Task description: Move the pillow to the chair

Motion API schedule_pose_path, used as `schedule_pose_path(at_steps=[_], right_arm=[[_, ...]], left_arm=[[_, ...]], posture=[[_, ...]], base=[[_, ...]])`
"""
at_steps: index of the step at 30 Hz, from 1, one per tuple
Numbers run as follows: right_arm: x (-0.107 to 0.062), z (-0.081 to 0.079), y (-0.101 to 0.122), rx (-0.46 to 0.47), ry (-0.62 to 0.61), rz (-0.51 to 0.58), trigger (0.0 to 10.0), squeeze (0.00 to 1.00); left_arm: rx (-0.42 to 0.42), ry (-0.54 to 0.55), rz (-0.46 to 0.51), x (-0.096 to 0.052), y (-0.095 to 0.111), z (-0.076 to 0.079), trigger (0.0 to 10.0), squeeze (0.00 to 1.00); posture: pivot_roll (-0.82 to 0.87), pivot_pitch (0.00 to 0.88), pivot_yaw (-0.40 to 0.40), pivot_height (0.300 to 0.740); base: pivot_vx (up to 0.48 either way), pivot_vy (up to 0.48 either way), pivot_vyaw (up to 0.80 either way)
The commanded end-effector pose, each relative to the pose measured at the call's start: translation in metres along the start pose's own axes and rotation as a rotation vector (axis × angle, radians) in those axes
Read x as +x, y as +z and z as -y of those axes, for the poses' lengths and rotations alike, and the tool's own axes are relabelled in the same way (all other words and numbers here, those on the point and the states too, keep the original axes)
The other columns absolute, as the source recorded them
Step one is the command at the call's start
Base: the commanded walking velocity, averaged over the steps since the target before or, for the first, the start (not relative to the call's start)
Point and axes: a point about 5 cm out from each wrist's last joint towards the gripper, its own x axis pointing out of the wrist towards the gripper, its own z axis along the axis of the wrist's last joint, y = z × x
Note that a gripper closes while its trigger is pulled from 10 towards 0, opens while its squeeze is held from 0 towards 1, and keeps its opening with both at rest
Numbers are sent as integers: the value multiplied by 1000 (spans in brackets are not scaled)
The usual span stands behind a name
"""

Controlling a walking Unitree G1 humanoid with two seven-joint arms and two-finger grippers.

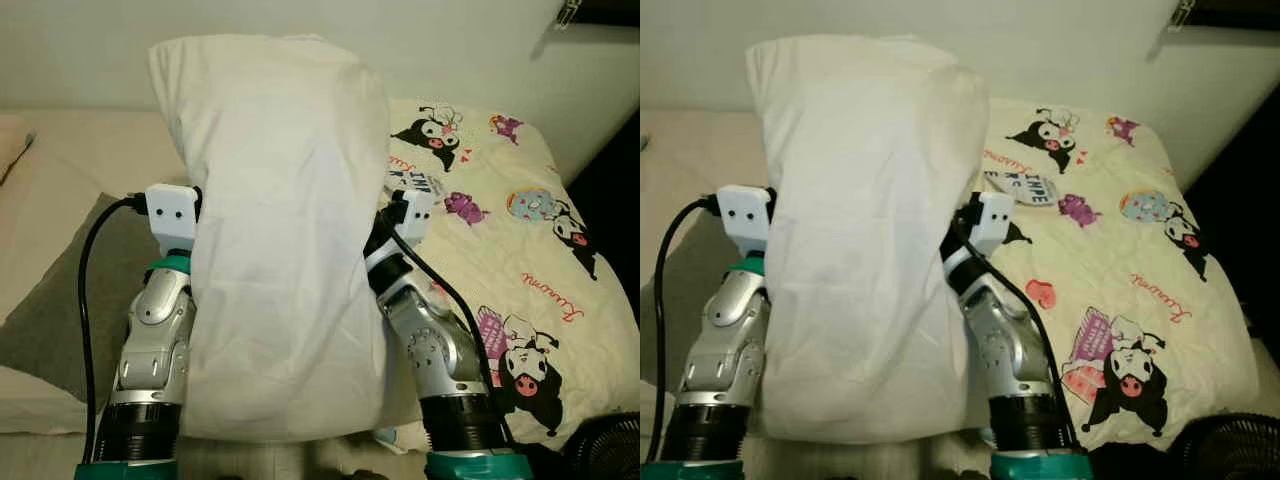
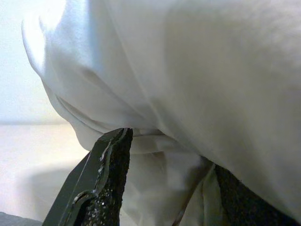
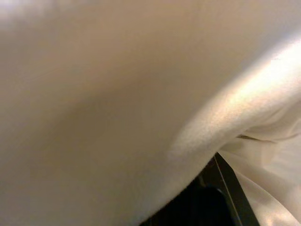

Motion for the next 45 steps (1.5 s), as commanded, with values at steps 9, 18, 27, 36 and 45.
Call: schedule_pose_path(at_steps=[9, 18, 27, 36, 45], right_arm=[[13, -26, 0, 40, 86, 24, 10000, 0], [15, -27, -3, 18, 70, -4, 10000, 0], [13, -28, 0, 3, 74, 33, 10000, 0], [14, -29, 1, 3, 76, 29, 10000, 0], [15, -35, 3, -2, 98, 38, 10000, 0]], left_arm=[[-8, -137, 15, 5, 4, 30, 10000, 0], [-13, -141, 18, 5, 4, 32, 10000, 0], [-13, -142, 12, 3, 3, 33, 10000, 0], [-21, -138, 13, 4, 3, 35, 10000, 0], [-32, -149, 26, 5, 7, 38, 10000, 0]], posture=[[43, 7, 16, 740], [42, 0, 13, 740], [41, 0, 7, 740], [37, 6, 5, 740], [35, 12, 7, 740]], base=[[0, 0, 0], [0, 0, 0], [0, 0, 0], [0, 0, -628], [0, 0, -800]])
